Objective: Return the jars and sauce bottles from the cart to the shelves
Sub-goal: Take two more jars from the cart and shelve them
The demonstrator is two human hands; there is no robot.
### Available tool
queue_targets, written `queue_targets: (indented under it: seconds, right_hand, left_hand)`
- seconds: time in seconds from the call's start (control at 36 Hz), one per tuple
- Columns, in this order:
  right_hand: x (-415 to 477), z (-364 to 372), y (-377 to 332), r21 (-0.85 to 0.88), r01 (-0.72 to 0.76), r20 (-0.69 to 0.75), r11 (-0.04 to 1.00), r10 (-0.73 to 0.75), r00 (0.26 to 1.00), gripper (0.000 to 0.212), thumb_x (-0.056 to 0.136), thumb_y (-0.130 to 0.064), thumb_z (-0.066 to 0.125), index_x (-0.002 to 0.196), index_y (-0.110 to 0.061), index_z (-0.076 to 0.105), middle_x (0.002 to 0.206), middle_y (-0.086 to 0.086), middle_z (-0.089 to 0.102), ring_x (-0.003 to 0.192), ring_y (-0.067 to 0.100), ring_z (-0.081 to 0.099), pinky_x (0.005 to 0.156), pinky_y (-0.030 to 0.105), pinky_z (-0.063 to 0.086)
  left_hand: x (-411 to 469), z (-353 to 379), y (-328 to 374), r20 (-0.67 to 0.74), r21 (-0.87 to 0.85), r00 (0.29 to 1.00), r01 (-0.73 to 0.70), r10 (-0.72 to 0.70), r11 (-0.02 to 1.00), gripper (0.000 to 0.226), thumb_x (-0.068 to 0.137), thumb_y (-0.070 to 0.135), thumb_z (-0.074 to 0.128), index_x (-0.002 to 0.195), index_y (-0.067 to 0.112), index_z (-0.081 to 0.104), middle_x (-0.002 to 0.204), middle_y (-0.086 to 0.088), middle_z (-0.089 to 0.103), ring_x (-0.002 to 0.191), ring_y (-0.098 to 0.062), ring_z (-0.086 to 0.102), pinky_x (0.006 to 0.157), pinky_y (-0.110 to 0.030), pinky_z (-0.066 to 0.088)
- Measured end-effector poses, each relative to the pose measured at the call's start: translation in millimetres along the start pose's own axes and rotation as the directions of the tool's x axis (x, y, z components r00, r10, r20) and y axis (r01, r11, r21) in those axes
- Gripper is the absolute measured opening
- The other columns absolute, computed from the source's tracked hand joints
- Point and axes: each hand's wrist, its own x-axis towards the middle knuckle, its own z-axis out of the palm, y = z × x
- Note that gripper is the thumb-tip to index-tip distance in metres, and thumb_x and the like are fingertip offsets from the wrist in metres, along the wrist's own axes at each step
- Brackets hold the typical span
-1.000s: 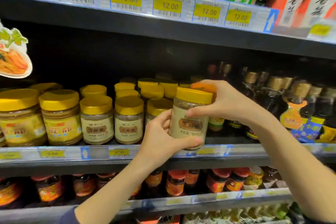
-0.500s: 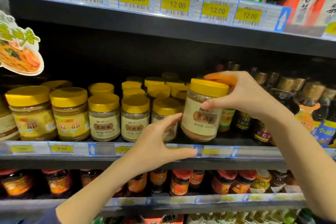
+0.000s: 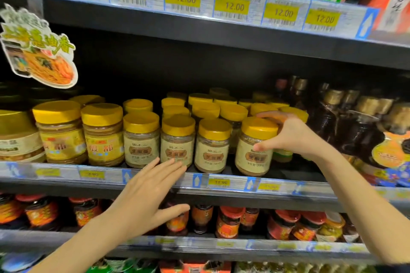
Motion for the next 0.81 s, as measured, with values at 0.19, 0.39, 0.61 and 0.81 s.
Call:
queue_targets:
  seconds: [0.19, 0.39, 0.61, 0.81]
  right_hand:
    - [3.7, 16.7, 10.4, 0.008, 0.004, 0.030, 1.000, -0.004, 1.000, 0.082, 0.054, -0.023, 0.088, 0.128, -0.022, 0.052, 0.128, -0.001, 0.052, 0.117, 0.018, 0.051, 0.095, 0.037, 0.049]
    - [8.1, 21.5, 13.1, 0.030, 0.009, 0.060, 1.000, -0.011, 0.998, 0.080, 0.061, -0.016, 0.085, 0.131, -0.021, 0.047, 0.126, -0.003, 0.048, 0.113, 0.014, 0.049, 0.081, 0.018, 0.045]
    - [15.7, 20.9, 14.3, -0.008, -0.007, 0.146, 1.000, 0.008, 0.989, 0.079, 0.066, -0.016, 0.082, 0.132, -0.026, 0.039, 0.129, -0.004, 0.041, 0.115, 0.015, 0.046, 0.077, 0.016, 0.045]
    - [18.5, 16.5, 7.1, -0.099, -0.021, 0.185, 0.995, 0.040, 0.982, 0.080, 0.067, -0.017, 0.081, 0.133, -0.029, 0.037, 0.131, -0.005, 0.040, 0.115, 0.015, 0.044, 0.088, 0.026, 0.042]
  left_hand:
    - [-2.5, 1.0, -1.4, -0.011, -0.031, 1.000, -0.025, 0.024, 0.999, 0.075, 0.085, 0.071, 0.035, 0.137, 0.018, 0.046, 0.140, 0.005, 0.048, 0.130, -0.008, 0.042, 0.111, -0.025, 0.015]
    - [-1.8, 6.0, -1.8, -0.049, -0.048, 0.998, -0.045, 0.043, 0.998, 0.075, 0.084, 0.069, 0.039, 0.135, 0.015, 0.048, 0.138, 0.003, 0.051, 0.127, -0.012, 0.048, 0.107, -0.033, 0.025]
    - [-2.4, 7.3, -3.3, -0.047, -0.028, 0.997, -0.060, 0.059, 0.998, 0.075, 0.083, 0.069, 0.039, 0.134, 0.015, 0.049, 0.137, 0.003, 0.052, 0.126, -0.013, 0.050, 0.108, -0.033, 0.024]
    - [-2.9, 7.5, -4.4, -0.048, -0.018, 0.996, -0.080, 0.079, 0.997, 0.077, 0.082, 0.068, 0.043, 0.135, 0.013, 0.048, 0.137, 0.002, 0.052, 0.127, -0.014, 0.049, 0.108, -0.033, 0.024]
